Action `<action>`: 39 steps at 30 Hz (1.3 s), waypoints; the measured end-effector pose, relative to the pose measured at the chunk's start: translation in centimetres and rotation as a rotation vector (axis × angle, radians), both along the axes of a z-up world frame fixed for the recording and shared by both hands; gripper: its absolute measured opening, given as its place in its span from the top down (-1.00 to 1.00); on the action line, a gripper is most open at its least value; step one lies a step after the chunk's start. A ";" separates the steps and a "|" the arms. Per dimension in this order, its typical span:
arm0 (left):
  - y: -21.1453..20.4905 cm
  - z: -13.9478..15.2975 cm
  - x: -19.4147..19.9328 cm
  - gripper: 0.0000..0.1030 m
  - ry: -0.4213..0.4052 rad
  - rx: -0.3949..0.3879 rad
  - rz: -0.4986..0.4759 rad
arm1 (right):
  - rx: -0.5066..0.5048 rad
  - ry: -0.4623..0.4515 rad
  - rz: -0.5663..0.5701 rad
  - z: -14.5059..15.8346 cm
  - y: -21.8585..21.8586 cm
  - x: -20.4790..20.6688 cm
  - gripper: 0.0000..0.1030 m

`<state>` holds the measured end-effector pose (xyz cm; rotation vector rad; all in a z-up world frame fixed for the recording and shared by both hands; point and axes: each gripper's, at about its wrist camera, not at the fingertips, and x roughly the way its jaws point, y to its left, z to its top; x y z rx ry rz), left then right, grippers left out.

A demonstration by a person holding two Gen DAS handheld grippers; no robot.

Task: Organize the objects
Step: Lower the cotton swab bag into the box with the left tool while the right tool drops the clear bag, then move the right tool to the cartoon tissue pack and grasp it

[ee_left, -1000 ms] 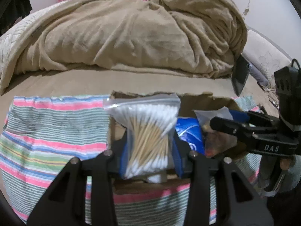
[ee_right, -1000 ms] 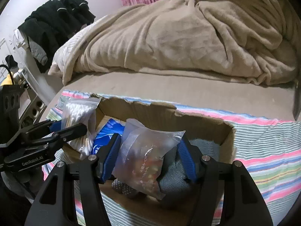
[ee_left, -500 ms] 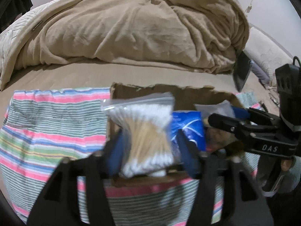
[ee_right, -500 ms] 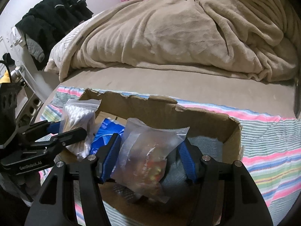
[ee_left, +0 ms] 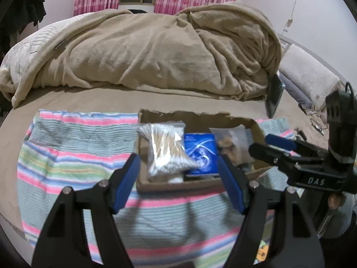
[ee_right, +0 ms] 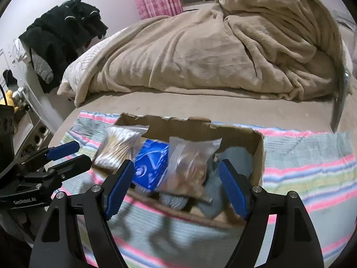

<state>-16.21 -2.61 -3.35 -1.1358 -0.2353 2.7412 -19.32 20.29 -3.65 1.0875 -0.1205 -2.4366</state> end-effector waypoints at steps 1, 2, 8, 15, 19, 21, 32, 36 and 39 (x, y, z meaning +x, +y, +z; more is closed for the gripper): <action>0.0 0.2 0.5 -0.42 0.004 0.002 0.000 | -0.005 0.000 -0.003 0.1 0.0 0.5 -0.57; 0.1 0.4 1.0 -0.42 0.006 0.003 0.000 | -0.008 -0.002 -0.005 0.3 0.1 1.1 -0.57; 0.9 1.3 4.3 -0.42 0.016 -0.013 -0.015 | -0.001 0.001 -0.011 0.8 0.5 4.4 -0.57; 1.2 1.2 7.6 -0.43 0.008 -0.005 -0.002 | 0.010 -0.014 0.000 0.4 1.0 7.6 -0.57; 1.3 0.7 9.0 -0.43 -0.008 0.000 0.006 | 0.019 -0.027 0.011 -0.2 1.1 9.2 -0.57; 1.3 0.3 9.7 -0.43 -0.017 -0.001 0.011 | 0.022 -0.033 0.011 -0.5 1.2 9.8 -0.57; 1.4 -1.6 12.8 -0.43 -0.056 -0.003 0.042 | 0.039 -0.066 0.053 -2.3 1.0 12.1 -0.73; 1.2 -2.4 13.7 -0.43 -0.074 -0.001 0.049 | 0.058 -0.072 0.069 -2.8 1.0 13.1 -0.74; 1.0 -3.3 14.2 -0.43 -0.091 0.004 0.054 | 0.088 -0.086 0.078 -3.6 0.7 13.7 -0.75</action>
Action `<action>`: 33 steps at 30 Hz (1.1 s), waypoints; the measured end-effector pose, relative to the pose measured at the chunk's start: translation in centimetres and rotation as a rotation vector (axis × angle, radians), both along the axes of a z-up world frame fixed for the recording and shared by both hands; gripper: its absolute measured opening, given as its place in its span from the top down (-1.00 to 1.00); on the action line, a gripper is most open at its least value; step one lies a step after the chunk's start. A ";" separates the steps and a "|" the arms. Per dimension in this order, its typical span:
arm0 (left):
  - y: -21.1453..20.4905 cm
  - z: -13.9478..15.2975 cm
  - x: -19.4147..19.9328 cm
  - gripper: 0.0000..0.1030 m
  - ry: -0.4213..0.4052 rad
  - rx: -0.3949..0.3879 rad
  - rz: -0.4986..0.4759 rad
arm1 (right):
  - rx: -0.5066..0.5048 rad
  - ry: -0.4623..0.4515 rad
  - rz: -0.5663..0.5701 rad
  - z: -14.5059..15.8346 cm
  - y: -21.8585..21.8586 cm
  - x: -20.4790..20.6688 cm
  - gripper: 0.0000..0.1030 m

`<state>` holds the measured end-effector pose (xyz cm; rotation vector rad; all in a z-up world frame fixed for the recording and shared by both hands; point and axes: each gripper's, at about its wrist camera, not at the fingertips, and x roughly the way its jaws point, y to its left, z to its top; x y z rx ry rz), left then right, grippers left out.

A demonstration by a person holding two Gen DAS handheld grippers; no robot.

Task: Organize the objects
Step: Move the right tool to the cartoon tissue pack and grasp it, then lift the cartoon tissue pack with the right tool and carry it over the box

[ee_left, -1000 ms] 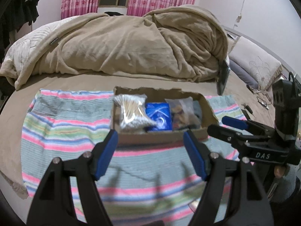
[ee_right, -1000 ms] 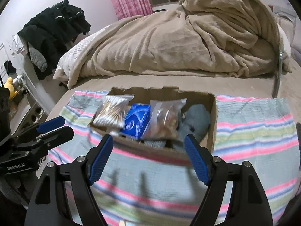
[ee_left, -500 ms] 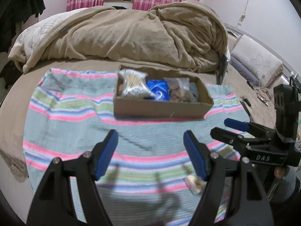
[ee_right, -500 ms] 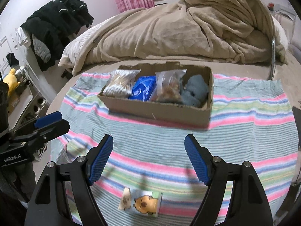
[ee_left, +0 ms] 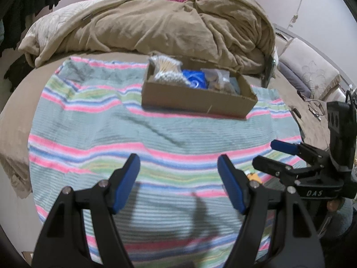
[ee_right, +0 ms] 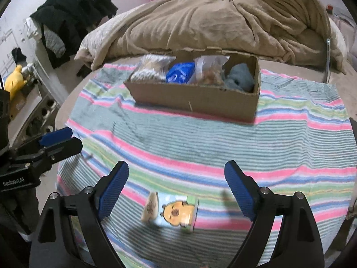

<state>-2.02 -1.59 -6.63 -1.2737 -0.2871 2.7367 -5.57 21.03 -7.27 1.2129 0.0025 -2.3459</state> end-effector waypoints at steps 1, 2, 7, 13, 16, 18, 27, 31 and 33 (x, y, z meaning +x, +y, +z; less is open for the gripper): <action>-0.1 -0.4 0.2 -0.43 -0.008 0.002 0.001 | 0.011 -0.014 0.006 -0.5 -0.2 0.2 -0.75; -0.1 -0.6 0.3 -0.43 -0.012 0.003 0.001 | 0.017 -0.022 0.009 -0.8 -0.3 0.3 -0.75; -0.5 -2.1 1.0 -0.43 -0.035 0.010 0.001 | 0.058 -0.058 0.037 -2.7 -1.3 1.2 -0.75; -0.9 -3.7 1.1 -0.43 -0.056 0.015 0.003 | 0.109 -0.093 0.055 -4.4 -2.3 1.4 -0.75; -1.0 -3.9 0.9 -0.50 -0.053 0.019 -0.001 | 0.131 -0.112 0.059 -5.1 -2.6 1.4 -0.74; -1.1 -4.0 0.8 -0.61 -0.048 0.027 0.000 | 0.151 -0.123 0.061 -5.5 -2.7 1.3 -0.66; -1.1 -4.2 0.1 -0.62 -0.056 0.026 0.006 | 0.150 -0.124 0.084 -5.2 -2.8 1.1 -0.38; -1.1 -4.2 -0.2 -0.62 -0.059 0.024 0.008 | 0.129 -0.123 0.079 -4.8 -2.4 0.6 -0.38; -1.1 -4.2 -0.5 -0.62 -0.061 0.024 0.011 | 0.122 -0.118 0.074 -4.4 -2.2 0.4 -0.38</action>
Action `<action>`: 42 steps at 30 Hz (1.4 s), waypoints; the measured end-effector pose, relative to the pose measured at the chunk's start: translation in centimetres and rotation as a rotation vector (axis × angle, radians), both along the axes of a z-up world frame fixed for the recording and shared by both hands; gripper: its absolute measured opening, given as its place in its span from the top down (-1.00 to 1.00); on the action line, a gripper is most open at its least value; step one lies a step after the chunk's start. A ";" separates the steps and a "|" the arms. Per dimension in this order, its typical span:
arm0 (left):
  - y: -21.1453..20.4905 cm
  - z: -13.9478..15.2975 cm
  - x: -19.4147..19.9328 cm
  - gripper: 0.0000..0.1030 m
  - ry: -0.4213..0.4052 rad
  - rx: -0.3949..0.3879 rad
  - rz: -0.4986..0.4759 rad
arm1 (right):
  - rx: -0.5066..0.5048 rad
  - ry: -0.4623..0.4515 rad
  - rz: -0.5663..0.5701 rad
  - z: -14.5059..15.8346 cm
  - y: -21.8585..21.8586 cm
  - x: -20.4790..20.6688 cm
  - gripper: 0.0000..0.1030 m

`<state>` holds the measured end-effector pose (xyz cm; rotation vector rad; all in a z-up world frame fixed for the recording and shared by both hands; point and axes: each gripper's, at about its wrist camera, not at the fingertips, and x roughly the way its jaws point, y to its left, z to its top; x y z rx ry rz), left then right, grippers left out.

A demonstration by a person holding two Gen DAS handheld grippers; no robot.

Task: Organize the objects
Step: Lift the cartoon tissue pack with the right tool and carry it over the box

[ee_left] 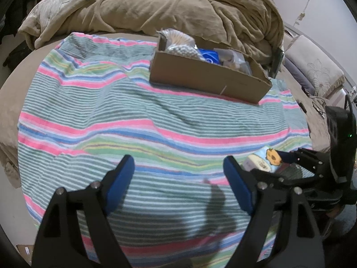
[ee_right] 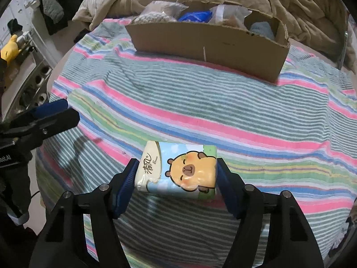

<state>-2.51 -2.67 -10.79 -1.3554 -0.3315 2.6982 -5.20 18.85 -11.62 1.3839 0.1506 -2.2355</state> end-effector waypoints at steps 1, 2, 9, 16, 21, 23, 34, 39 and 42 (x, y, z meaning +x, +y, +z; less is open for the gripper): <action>0.0 0.0 -0.1 -0.62 -0.001 0.000 0.000 | -0.002 0.003 -0.002 0.1 0.1 -0.2 -0.38; 0.0 0.0 -0.2 -0.62 -0.002 0.000 0.000 | -0.005 0.005 -0.005 0.3 0.2 -0.4 -0.38; 0.2 0.2 -1.1 -0.62 -0.008 -0.010 0.002 | -0.031 0.026 -0.034 1.6 1.3 -2.2 -0.38; 0.1 0.7 -2.5 -0.62 -0.003 -0.025 0.006 | -0.054 0.056 -0.069 3.2 2.6 -4.0 -0.38; 0.3 1.6 -3.8 -0.62 0.018 -0.035 0.001 | -0.076 0.089 -0.102 4.6 3.8 -5.4 -0.38; 0.6 1.9 -4.2 -0.62 0.025 -0.038 -0.001 | -0.081 0.107 -0.111 5.2 4.1 -6.0 -0.38; 1.0 3.2 -6.6 -0.62 0.062 -0.047 -0.013 | -0.103 0.177 -0.157 7.5 5.2 -10.5 -0.38; 0.6 2.9 -7.6 -0.62 0.058 -0.047 -0.007 | -0.114 0.186 -0.175 7.6 5.0 -12.4 -0.38; 0.5 2.7 -8.0 -0.62 0.054 -0.044 -0.005 | -0.125 0.179 -0.190 7.2 4.9 -13.5 -0.38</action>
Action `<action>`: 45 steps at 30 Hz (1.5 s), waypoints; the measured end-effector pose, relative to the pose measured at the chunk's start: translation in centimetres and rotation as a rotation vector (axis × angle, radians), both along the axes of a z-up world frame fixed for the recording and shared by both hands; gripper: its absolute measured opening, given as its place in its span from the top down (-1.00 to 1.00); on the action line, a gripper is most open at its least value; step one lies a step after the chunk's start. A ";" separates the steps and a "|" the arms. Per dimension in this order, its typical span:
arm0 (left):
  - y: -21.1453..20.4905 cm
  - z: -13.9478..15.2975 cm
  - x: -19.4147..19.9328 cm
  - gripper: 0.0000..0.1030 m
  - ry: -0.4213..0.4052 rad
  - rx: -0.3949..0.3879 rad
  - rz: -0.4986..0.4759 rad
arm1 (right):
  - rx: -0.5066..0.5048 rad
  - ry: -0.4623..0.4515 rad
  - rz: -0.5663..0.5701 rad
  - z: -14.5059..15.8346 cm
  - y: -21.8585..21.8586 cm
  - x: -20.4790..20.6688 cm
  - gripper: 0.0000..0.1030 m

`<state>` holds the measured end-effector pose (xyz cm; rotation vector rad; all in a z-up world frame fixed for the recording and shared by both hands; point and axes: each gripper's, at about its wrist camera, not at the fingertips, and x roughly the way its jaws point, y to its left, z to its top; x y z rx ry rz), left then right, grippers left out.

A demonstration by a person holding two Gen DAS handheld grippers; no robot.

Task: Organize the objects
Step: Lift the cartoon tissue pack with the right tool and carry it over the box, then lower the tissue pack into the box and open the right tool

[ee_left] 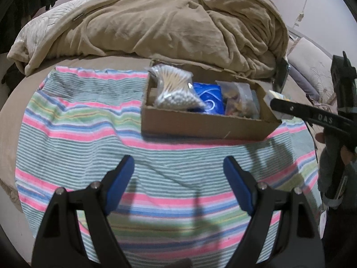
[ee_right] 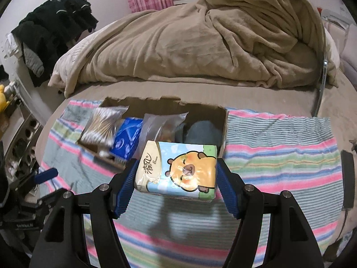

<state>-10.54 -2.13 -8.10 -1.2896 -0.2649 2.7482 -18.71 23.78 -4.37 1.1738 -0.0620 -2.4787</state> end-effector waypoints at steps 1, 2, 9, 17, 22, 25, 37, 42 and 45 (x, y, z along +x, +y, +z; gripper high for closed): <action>-0.1 -0.1 -0.1 -0.62 -0.001 0.001 0.001 | -0.004 -0.004 -0.003 -0.1 0.0 -0.4 -0.38; -0.1 -0.2 -0.2 -0.62 -0.002 0.002 0.002 | -0.011 -0.009 -0.005 -0.2 -0.1 -0.7 -0.38; -0.6 -0.4 -1.5 -0.62 -0.003 0.008 0.011 | -0.042 -0.032 -0.029 -1.2 -0.4 -2.5 -0.39; -0.3 -0.3 -3.0 -0.62 0.011 0.022 0.009 | -0.069 -0.022 -0.040 -1.9 0.2 -3.1 -0.40; 0.0 0.1 -3.6 -0.62 0.023 0.024 0.002 | -0.100 0.000 -0.035 -1.3 0.7 -2.7 -0.54; 0.0 0.1 -3.7 -0.62 0.022 0.024 0.003 | -0.098 0.016 -0.045 -0.9 1.3 -2.5 -0.56; 0.0 1.4 -2.5 -0.62 0.053 0.023 0.002 | -0.041 -0.003 -0.055 -1.0 1.2 -1.2 -0.56; 0.3 2.6 -0.9 -0.62 0.075 0.026 0.002 | -0.026 0.016 -0.050 -0.1 1.0 0.4 -0.56; 0.3 3.1 0.1 -0.62 0.084 0.027 0.005 | -0.020 0.020 -0.042 0.2 0.7 1.4 -0.56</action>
